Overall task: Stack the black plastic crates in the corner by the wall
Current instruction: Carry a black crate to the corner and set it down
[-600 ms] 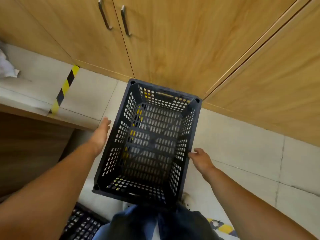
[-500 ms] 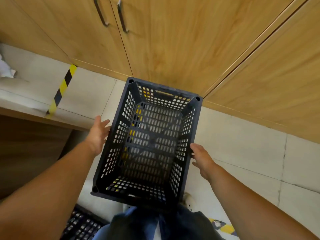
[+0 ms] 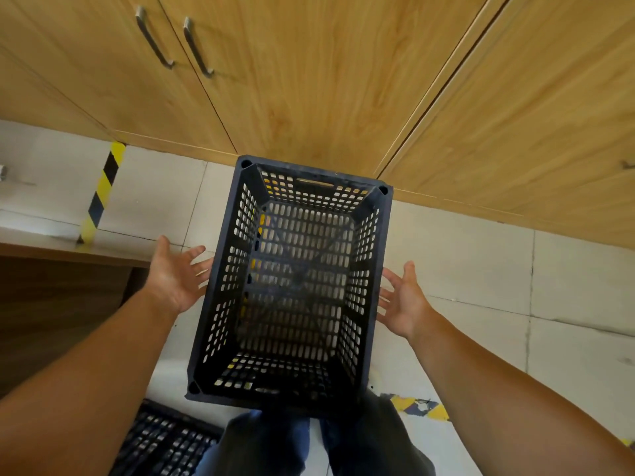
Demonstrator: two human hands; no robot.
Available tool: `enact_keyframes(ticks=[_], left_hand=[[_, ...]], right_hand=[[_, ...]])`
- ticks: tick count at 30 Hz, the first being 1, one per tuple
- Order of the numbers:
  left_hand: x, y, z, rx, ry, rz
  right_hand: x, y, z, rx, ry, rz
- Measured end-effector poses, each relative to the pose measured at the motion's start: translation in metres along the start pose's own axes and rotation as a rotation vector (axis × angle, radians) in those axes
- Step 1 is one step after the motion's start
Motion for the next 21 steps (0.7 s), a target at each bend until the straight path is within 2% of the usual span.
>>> enact_keyframes(ticks=[13,21], left_hand=[[-0.025,0.166,0.095,-0.046,-0.215,-0.123],[-0.078,0.273,0.173,-0.12,-0.424,-0.201]], right_hand=[[0.011,0.186,-0.108,0.098,-0.261,0.023],[0.032,0.308,-0.205,0.176,-0.412,0.026]])
Point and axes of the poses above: each hand's wrist, its own y-axis away from the middle knuckle, its own z-axis out of the palm, x = y × z, the point moved 5 cm from there along -y, towards the middle knuckle, and after that the axes turned 14 degrees about y, right-handed, at the moved point
